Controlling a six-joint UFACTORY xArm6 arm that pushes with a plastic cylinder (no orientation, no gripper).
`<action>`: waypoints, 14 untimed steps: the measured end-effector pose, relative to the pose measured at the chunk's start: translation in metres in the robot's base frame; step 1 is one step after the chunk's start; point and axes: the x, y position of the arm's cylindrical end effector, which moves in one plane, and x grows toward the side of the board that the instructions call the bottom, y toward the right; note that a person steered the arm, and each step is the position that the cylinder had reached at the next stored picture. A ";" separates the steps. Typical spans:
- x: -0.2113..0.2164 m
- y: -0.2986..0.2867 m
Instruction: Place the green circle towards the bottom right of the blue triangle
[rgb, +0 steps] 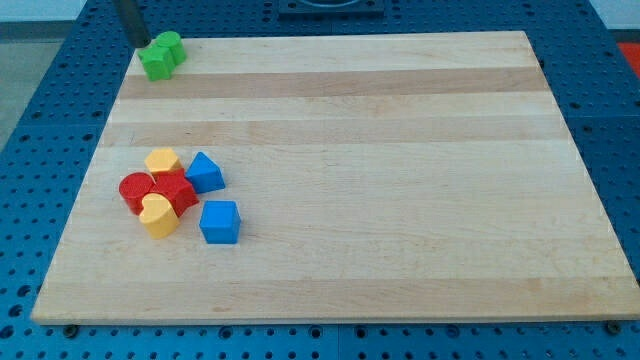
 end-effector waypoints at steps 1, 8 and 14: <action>0.035 0.049; 0.081 0.165; 0.256 0.315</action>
